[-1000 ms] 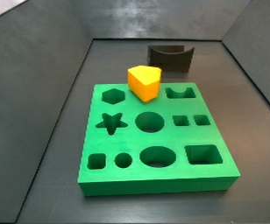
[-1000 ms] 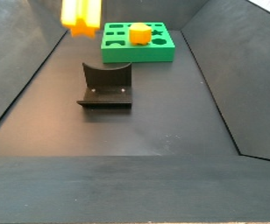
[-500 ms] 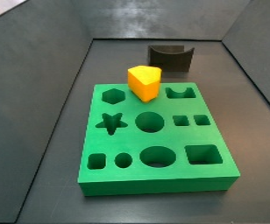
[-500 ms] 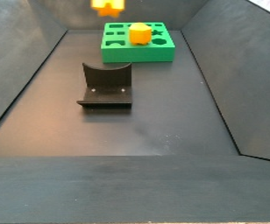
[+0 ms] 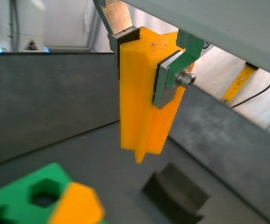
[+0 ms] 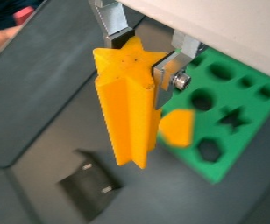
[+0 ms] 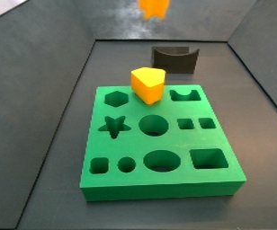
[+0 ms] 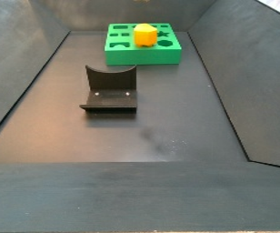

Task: Pick up the star object. Move up. Place the star object on the fixture. Regrasp the star object. Move to above the board. Insert the star object.
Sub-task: Move to above the board, then insert the star object.

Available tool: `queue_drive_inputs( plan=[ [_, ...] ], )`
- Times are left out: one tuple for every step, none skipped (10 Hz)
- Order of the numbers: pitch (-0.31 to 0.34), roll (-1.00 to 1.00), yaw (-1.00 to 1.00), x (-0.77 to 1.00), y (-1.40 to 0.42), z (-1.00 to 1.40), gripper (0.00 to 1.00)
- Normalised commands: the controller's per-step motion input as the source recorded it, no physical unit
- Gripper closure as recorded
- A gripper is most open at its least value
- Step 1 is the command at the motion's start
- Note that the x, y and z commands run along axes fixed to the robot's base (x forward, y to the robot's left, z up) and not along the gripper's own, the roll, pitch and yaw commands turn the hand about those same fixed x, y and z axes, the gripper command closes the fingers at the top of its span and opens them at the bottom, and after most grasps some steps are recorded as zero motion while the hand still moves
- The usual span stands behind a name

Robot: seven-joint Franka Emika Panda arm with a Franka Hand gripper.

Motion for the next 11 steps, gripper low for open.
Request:
queue_drive_inputs(
  plan=[
    [0.141, -1.00, -0.14, -0.49, -0.65, 0.17, 1.00],
    [0.134, -1.00, -0.12, -0.26, -0.28, 0.07, 1.00],
    [0.124, -1.00, -0.09, -0.12, -0.11, 0.03, 1.00],
    [0.091, -0.84, -0.06, -0.10, -0.06, 0.03, 1.00],
    [0.038, -0.60, -0.04, -0.09, -0.03, 0.01, 1.00],
    [0.006, -0.41, -0.02, -0.08, -0.01, 0.01, 1.00],
    [-0.009, -0.24, -0.01, -0.06, 0.00, 0.01, 1.00],
    [-0.016, 0.00, 0.00, -0.01, 0.00, 0.00, 1.00],
    [0.000, 0.00, 0.00, 0.00, -0.07, 0.00, 1.00],
    [-0.144, -0.09, -0.17, -0.39, -0.15, -0.29, 1.00],
    [-0.059, 0.00, -0.47, -0.27, -0.52, -0.49, 1.00]
  ],
)
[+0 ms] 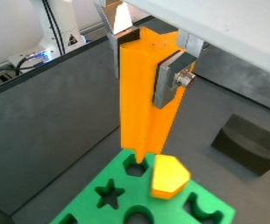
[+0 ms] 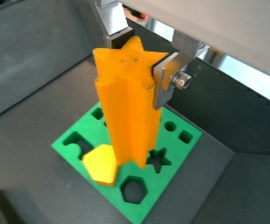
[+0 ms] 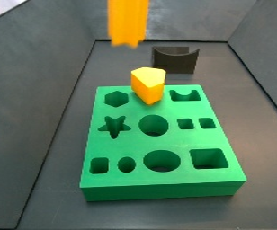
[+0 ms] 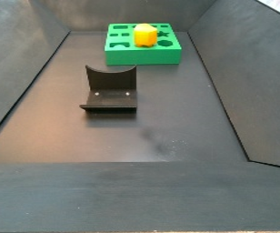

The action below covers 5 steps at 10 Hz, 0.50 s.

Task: Pick up the star object. Move up. Place the star object on the fixture. Regrasp the star object. Move to above the board. Insert the star object.
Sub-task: Insert the star object.

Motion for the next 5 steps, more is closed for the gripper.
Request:
queue_drive_inputs(
  plan=[
    [-0.023, 0.00, -0.67, -0.10, -0.43, -0.57, 1.00],
    [-0.043, 0.00, -0.97, 0.00, -0.17, -0.59, 1.00],
    [-0.030, 0.00, -1.00, 0.00, 0.00, -0.67, 1.00],
    [-0.031, 0.00, -1.00, 0.00, 0.00, -0.67, 1.00],
    [-0.027, 0.00, -1.00, 0.00, 0.00, -0.68, 1.00]
  ],
)
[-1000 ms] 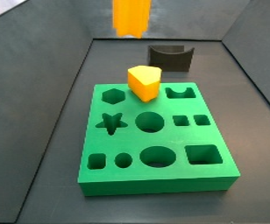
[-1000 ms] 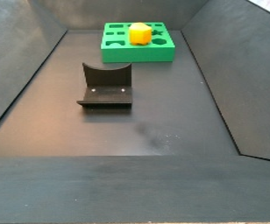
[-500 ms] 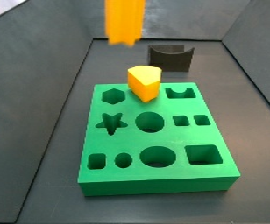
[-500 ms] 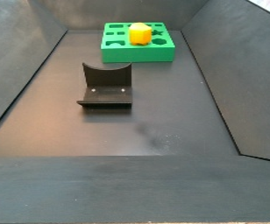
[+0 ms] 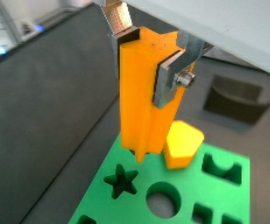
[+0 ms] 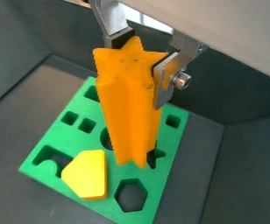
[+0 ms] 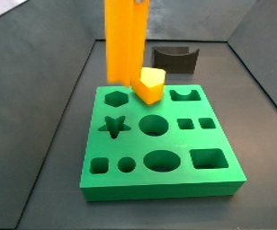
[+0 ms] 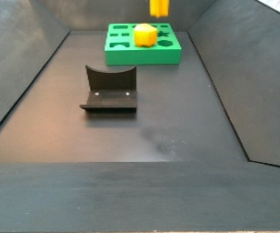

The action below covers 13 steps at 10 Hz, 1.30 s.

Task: Pick up the star object. Move up. Place the star object on the fixture. Regrasp the star object. Move to above the board. Insert the star object.
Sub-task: Insert the star object.

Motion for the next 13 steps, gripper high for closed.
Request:
queue_drive_inputs(
  plan=[
    [-0.019, 0.00, -1.00, 0.00, 0.00, -0.68, 1.00],
    [0.000, -0.02, -0.21, -0.07, 0.00, -0.03, 1.00],
    [-0.033, -0.06, 0.00, -0.17, -0.01, -0.28, 1.00],
    [-0.116, -0.04, -0.01, -0.31, -0.30, -0.44, 1.00],
    [-0.179, -0.01, -0.07, -0.31, -0.28, -0.60, 1.00],
    [-0.174, -0.04, -0.22, -0.34, -0.05, -0.59, 1.00],
    [-0.031, -0.06, -0.14, 0.00, 0.00, -0.22, 1.00],
    [0.000, -0.03, 0.00, 0.00, -0.06, -0.17, 1.00],
    [-0.113, -0.01, -0.01, -0.05, -0.38, -0.44, 1.00],
    [-0.114, 0.00, 0.00, -0.04, -0.49, -0.41, 1.00],
    [-0.093, 0.00, 0.00, 0.00, -0.42, -0.35, 1.00],
    [-0.010, -0.03, -0.01, 0.00, -0.08, -0.15, 1.00],
    [-0.020, -0.08, -0.12, 0.07, 0.00, -0.34, 1.00]
  ],
)
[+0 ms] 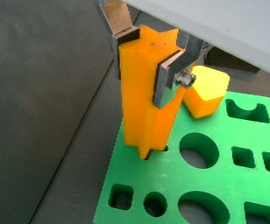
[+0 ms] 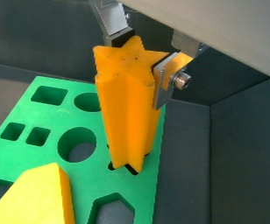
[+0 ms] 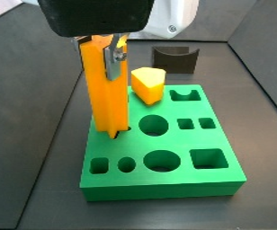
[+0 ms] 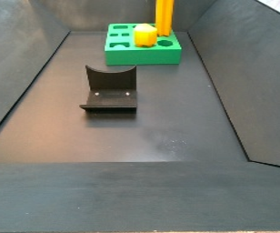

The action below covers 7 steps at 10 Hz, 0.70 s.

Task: Pick up the star object. Move up. Place the star object on the fixture. Regrasp the star object. Move to above the board. Insert the star object.
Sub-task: Insert the star object.

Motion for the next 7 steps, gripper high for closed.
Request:
queue_drive_inputs(
  plan=[
    [-0.021, 0.00, -0.03, 0.29, 0.00, -0.51, 1.00],
    [0.000, -0.01, -0.14, 0.38, 0.00, -0.50, 1.00],
    [0.000, 0.00, -0.09, 0.39, 0.00, -0.48, 1.00],
    [0.000, 0.00, -0.06, 0.39, 0.00, -0.48, 1.00],
    [0.000, 0.00, -0.03, 0.40, 0.00, -0.55, 1.00],
    [-0.083, 0.07, -0.03, 0.07, 0.00, -0.81, 1.00],
    [-0.149, 0.13, -0.03, -0.12, 0.01, -0.88, 1.00]
  ],
)
